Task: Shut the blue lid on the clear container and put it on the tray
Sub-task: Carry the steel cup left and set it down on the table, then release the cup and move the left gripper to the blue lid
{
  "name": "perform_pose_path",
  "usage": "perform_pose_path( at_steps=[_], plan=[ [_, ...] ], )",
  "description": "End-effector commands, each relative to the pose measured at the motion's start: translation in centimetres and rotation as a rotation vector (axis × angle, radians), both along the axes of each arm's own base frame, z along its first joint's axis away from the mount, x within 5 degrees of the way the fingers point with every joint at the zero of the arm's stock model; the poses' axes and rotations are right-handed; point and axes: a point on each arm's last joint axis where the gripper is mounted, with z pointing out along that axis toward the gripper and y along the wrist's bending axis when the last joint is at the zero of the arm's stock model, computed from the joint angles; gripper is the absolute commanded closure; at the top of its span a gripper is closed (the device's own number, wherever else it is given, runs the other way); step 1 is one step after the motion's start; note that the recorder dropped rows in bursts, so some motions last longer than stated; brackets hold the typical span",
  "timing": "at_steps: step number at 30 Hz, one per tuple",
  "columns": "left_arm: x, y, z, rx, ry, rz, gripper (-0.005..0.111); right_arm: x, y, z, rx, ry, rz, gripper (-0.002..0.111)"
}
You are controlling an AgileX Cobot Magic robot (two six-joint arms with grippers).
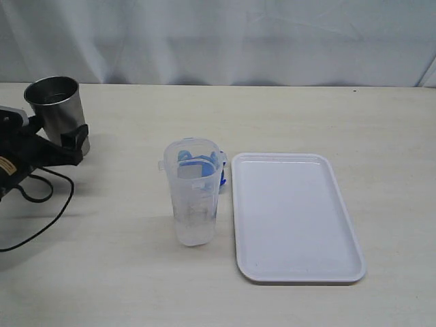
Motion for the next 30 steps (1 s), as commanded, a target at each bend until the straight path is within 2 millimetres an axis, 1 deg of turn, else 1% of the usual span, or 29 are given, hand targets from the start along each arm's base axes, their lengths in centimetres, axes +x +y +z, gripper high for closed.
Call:
perform_pose_path(
  at_steps=[1, 4, 7, 11, 15, 18, 19, 20, 22, 27, 30],
  plan=[
    [-1.5, 0.2, -0.6, 0.007, 0.043, 0.033, 0.023, 0.0, 0.0, -0.1, -0.004, -0.004, -0.005, 0.104],
    [-2.4, 0.1, -0.7, 0.021, 0.065, 0.031, 0.023, 0.0, 0.0, -0.1, -0.004, -0.004, -0.005, 0.104],
    [-3.3, 0.1, -0.4, 0.02, 0.078, 0.031, 0.023, 0.0, 0.0, -0.1, -0.004, -0.004, -0.005, 0.104],
    [-4.6, -0.2, 0.7, 0.015, 0.082, 0.008, 0.023, 0.0, 0.0, -0.1, -0.004, -0.004, -0.005, 0.104],
    [-5.8, -0.8, 1.7, -0.05, 0.096, -0.027, 0.023, 0.0, 0.0, -0.1, -0.004, -0.004, -0.005, 0.104],
    [-6.1, -1.4, 2.8, -0.097, 0.088, -0.085, 0.024, 0.0, 0.0, -0.1, -0.004, -0.004, -0.005, 0.104],
    [-6.2, -1.6, 3.0, -0.105, 0.105, -0.106, 0.025, 0.0, 0.0, -0.1, -0.004, -0.004, -0.005, 0.104],
    [-6.3, -1.7, 3.1, -0.112, 0.132, -0.119, 0.029, 0.0, 0.0, -0.1, -0.004, -0.004, -0.005, 0.104],
    [-6.6, -2.0, 3.4, -0.114, 0.17, -0.155, 0.042, 0.0, 0.0, -0.1, -0.004, -0.004, -0.005, 0.104],
    [-7.9, -4.1, 4.9, -0.119, 0.147, -0.432, 0.082, 0.0, 0.0, -0.1, -0.004, -0.004, -0.005, 0.104],
    [-8.3, -5.2, 5.2, -0.109, 0.154, -0.502, 0.101, 0.0, 0.0, -0.1, -0.004, -0.004, -0.005, 0.104]
  ],
)
